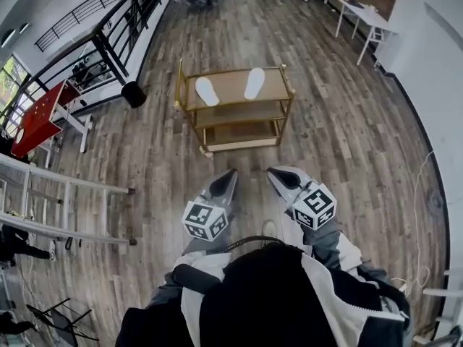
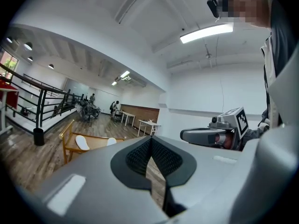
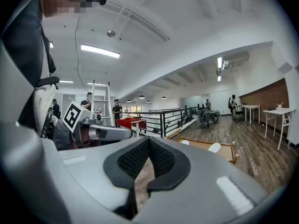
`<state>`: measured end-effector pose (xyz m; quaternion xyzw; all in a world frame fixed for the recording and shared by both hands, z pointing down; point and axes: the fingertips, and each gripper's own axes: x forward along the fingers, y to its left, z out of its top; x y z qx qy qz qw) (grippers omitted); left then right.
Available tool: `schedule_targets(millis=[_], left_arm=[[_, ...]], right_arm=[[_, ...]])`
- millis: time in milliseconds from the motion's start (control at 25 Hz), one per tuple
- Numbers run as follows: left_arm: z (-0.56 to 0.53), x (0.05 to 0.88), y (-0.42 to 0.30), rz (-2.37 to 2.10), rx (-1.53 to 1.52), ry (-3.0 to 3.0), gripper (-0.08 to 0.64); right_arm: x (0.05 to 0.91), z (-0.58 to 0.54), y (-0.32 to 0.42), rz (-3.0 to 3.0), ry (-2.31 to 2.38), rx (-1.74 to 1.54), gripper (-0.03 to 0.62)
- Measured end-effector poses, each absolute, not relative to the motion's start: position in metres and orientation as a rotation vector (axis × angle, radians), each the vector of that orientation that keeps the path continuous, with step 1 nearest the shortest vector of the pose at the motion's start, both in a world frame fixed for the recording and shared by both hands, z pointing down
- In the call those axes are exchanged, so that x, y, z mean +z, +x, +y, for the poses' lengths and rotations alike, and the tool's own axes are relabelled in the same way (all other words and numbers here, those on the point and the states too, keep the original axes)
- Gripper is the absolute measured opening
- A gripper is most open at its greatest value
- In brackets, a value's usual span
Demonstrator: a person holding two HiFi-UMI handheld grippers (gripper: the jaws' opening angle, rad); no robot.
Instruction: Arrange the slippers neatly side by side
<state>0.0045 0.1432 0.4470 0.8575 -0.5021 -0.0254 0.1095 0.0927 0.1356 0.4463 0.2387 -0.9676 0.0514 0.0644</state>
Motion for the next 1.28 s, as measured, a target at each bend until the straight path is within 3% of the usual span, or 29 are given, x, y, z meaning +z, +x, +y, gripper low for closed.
schedule_targets(millis=[800,1280], left_arm=[[-0.026,0.456,0.004,-1.618,-0.066,2.427,0.012],[-0.18,0.449,-0.069,-1.533,-0.114,2.494,0.012]], right_arm=[[0.456,-0.047,0.095,-2.952,0.571,0.169,0.003],[0.451,-0.189,0.034,-2.908,0.706,0.142,0.003]])
